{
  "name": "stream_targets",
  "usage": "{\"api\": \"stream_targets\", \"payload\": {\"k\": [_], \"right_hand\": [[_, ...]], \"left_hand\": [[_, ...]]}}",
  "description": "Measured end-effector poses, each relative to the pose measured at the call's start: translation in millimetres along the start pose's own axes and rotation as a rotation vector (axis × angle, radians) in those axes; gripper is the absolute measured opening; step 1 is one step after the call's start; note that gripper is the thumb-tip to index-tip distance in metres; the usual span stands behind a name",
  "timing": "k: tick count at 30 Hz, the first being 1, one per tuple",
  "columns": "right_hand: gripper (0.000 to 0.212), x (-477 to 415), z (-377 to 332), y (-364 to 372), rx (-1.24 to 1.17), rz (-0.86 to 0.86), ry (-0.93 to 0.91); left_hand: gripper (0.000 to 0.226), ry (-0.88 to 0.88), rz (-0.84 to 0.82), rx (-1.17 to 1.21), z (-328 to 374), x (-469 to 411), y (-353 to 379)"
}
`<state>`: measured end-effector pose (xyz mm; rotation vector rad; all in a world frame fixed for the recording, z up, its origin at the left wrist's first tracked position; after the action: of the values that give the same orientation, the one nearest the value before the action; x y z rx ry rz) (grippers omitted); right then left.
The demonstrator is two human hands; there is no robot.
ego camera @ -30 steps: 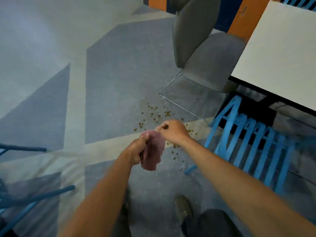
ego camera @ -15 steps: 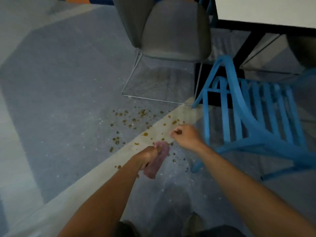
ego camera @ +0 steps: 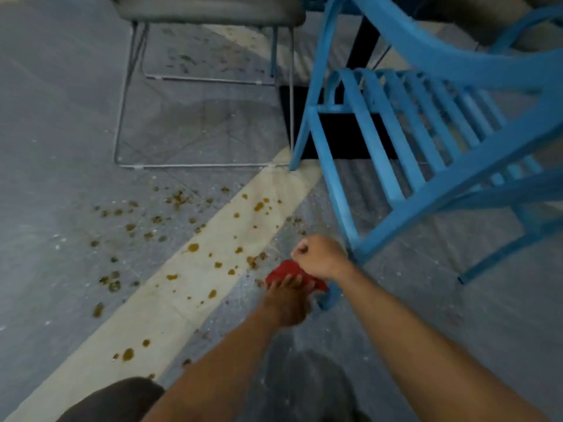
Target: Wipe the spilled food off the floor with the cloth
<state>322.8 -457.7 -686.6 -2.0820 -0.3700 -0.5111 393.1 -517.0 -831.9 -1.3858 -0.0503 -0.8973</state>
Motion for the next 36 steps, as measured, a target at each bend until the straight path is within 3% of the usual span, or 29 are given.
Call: {"api": "stream_targets", "payload": {"k": [2, 4, 8, 11, 17, 25, 30, 32, 36], "right_hand": [[0.026, -2, 24, 32, 0.035, -0.111, 0.057], [0.029, -1, 43, 52, 0.053, -0.162, 0.098], [0.030, 4, 71, 62, -0.006, -0.078, 0.149], [0.031, 6, 82, 66, -0.041, -0.042, 0.138], [0.032, 11, 105, 83, -0.043, -0.072, 0.087], [0.042, 4, 129, 97, -0.133, -0.025, 0.078], [0.047, 7, 133, 111, -0.148, -0.031, 0.077], [0.043, 4, 131, 112, -0.151, -0.005, 0.052], [0.050, -4, 128, 115, -0.122, 0.004, 0.051]], "left_hand": [[0.082, 0.028, -0.157, -0.080, 10, -2, 62], [0.075, 0.022, -0.098, -0.092, 16, -5, 86], [0.067, -0.024, 0.083, -0.112, 17, -25, 64], [0.077, -0.005, 0.025, -0.212, 6, -42, 65], [0.087, 0.204, -0.030, -0.534, 2, -77, 65], [0.072, 0.236, 0.230, -0.239, 14, -35, 130], [0.060, 0.414, 0.325, -0.290, 11, -11, 149], [0.061, 0.372, 0.339, -0.293, 2, -31, 124], [0.077, 0.075, 0.255, -0.331, -3, -78, 87]]}}
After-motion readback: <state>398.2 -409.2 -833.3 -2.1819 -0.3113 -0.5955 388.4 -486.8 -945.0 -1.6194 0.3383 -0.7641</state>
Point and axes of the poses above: each hand's wrist, its own x-axis away from the middle knuckle, its own y-axis out of the palm, z = x × y, the point moved 8 cm from there along -x, towards the middle knuckle, and after that the axes turned 8 degrees about -x, right-handed, at the moved point
